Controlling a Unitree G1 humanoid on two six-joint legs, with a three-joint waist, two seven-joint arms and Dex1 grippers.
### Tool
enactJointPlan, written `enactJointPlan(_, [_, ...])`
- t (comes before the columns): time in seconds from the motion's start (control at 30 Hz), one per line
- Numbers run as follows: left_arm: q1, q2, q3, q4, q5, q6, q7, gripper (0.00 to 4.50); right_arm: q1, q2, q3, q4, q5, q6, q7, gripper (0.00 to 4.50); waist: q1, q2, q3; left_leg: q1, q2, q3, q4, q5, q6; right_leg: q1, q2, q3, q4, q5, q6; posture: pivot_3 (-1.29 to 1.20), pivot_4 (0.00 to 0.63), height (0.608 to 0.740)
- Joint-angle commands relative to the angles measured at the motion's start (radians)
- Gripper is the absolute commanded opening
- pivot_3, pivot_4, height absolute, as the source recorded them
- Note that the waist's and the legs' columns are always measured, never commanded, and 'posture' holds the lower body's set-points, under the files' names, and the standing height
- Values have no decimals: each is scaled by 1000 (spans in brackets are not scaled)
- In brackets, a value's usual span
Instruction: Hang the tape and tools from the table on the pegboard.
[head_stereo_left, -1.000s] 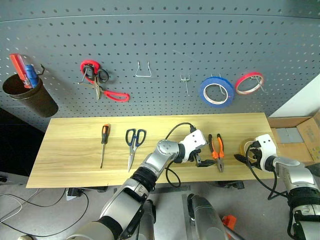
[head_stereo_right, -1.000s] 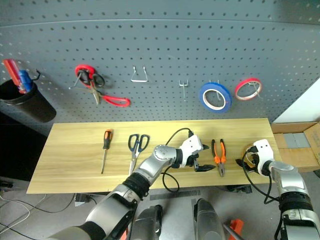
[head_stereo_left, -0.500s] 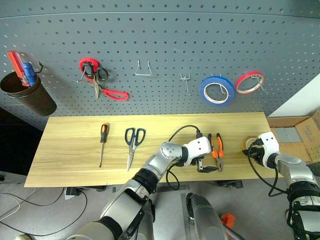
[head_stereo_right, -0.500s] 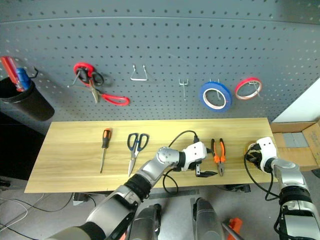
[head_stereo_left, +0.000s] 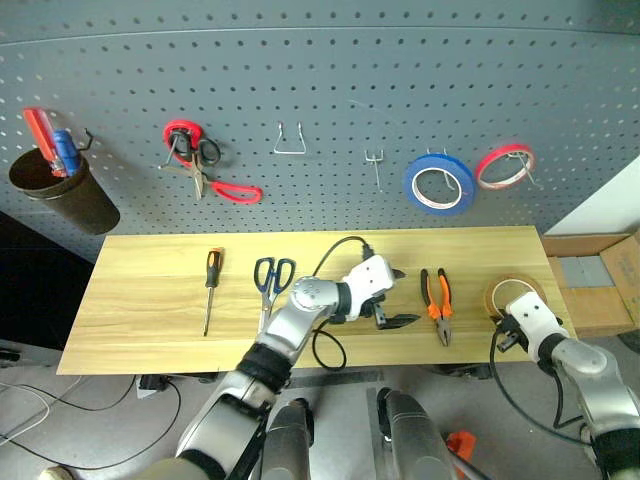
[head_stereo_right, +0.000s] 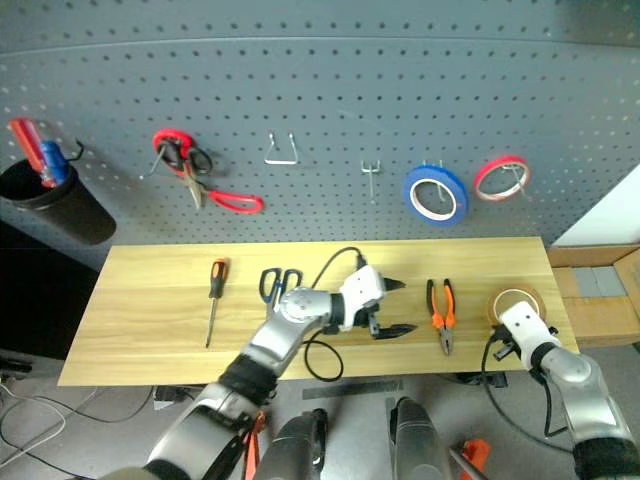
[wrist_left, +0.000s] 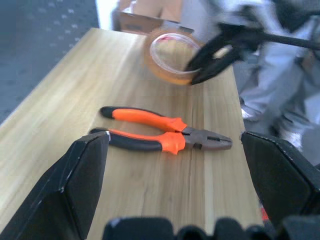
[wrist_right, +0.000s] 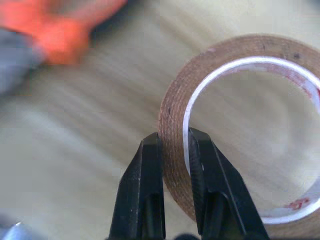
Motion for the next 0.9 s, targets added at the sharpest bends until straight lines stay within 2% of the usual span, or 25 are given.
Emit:
enactJointPlan(0.03, [79,41,44,-223,-47,109,34,4500,94,9,-2,-254,-94,-74,-77,108,1,0,-23,0,0,0,0,0,0,0,0,0,0,0,0,-116,153,740])
enactJointPlan(0.1, [119,66,66,-312,-59,171,62,4500,131,14,35,-313,-161,-133,-107,108,3,0,-42,1,0,-1,0,1,-2,1,1,0,1,0,0,-109,134,740])
enactJointPlan(0.2, [197,97,136,-461,-83,275,140,4500,90,50,148,-283,-264,-241,-164,108,1,-6,-70,10,1,-2,0,1,-1,10,3,0,-2,-1,4,-77,95,740])
enactJointPlan(0.33, [317,110,229,-656,-141,400,231,4500,-119,116,267,-118,-340,-349,-209,108,-7,-12,-95,26,1,-1,-1,0,2,26,3,1,-3,0,5,-32,70,740])
enactJointPlan(0.43, [385,118,258,-735,-158,442,278,4500,-282,169,328,59,-368,-428,-249,108,3,-15,-114,35,1,-1,-2,1,3,34,4,1,-3,1,4,11,58,740])
enactJointPlan(0.57, [423,130,269,-766,-152,453,334,4500,-491,233,395,319,-396,-547,-296,108,30,-18,-136,37,1,-3,-3,2,3,36,4,0,-3,3,-1,84,42,740])
enactJointPlan(0.7, [397,137,269,-749,-152,442,369,4500,-648,275,419,539,-377,-631,-299,108,56,-20,-148,36,1,-3,-4,2,2,35,4,0,-4,4,-3,129,26,740])
enactJointPlan(0.9, [337,137,273,-712,-155,430,413,4500,-778,283,408,773,-318,-682,-220,108,80,-21,-168,36,1,-3,-5,4,-1,34,4,0,-4,4,-3,146,14,740])
